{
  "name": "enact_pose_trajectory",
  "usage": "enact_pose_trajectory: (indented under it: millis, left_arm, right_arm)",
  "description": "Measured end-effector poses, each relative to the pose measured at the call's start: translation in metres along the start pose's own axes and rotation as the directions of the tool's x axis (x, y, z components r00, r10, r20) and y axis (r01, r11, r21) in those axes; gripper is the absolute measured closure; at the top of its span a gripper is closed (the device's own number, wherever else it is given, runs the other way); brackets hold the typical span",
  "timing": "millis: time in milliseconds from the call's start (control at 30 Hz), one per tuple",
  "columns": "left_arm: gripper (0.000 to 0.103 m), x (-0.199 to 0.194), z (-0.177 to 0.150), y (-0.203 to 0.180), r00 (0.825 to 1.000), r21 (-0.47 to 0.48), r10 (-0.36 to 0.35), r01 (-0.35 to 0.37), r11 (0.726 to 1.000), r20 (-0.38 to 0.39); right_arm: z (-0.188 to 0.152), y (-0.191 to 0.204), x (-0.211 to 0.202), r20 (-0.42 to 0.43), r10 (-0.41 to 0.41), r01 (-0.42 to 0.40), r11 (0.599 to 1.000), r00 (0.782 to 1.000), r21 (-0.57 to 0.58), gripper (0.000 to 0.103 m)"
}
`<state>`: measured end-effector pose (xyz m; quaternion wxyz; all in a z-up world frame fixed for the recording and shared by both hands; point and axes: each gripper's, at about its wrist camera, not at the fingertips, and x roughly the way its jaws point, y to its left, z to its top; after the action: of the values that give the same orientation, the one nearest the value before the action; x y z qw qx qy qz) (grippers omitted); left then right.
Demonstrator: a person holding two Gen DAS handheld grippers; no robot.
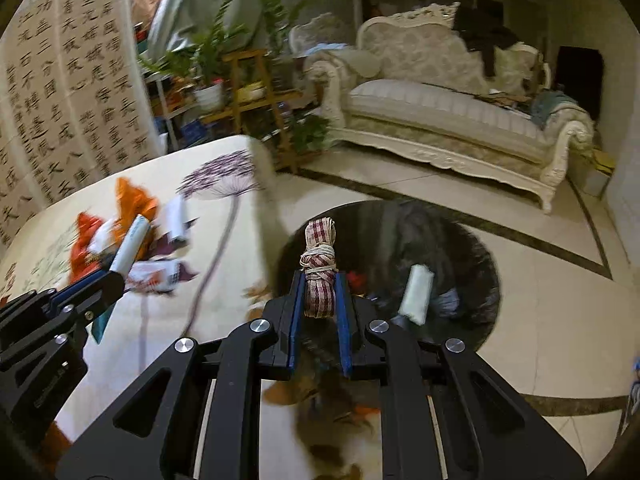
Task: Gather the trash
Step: 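Carry the blue tube and twine over the black bin while both tools open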
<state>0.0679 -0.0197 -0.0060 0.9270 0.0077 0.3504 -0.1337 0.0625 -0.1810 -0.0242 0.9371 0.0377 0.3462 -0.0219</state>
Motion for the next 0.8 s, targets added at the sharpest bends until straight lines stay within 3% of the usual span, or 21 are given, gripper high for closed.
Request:
enact_pose_trajectory:
  millis: [667,800]
  left_arm:
    - [0.084,0.081,0.039,-0.078,0.999,0.154,-0.03,0.035,0.987,-0.032]
    - [0.069,0.092,0.041,-0.083,0.999,0.171,-0.012,0.019,0.985,-0.042]
  right_arm:
    - [0.013,-0.064,0.054,-0.01,-0.056,0.057,0.994,0.998,0.095,0.088]
    - [0.013,-0.073,0.061,-0.017,-0.058,0.06,0.991,0.998,0.122,0.083]
